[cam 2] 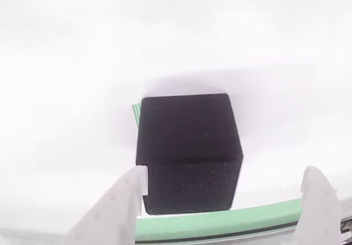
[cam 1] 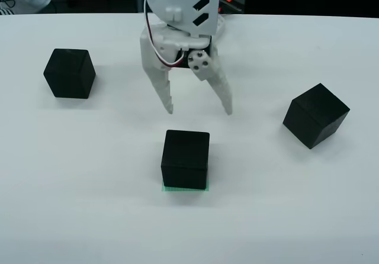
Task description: Stack 3 Blocks on the chosen place.
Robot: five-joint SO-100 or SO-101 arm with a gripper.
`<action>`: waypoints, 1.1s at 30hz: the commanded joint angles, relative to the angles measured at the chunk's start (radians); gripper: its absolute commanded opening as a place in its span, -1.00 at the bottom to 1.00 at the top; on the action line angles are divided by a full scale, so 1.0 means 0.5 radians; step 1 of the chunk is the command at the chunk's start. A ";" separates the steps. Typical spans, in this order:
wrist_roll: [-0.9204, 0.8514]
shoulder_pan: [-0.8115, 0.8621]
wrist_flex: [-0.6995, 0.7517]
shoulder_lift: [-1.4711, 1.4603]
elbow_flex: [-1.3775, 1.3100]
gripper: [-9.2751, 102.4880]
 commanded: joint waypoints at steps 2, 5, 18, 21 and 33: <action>0.009 -0.104 0.071 0.270 0.018 -0.21; 0.123 -0.218 0.071 0.331 0.028 -0.22; 0.411 -0.540 0.095 0.341 0.009 -0.22; 0.411 -0.574 0.098 0.334 0.021 -0.22; 0.491 -0.724 0.086 0.325 0.071 -0.22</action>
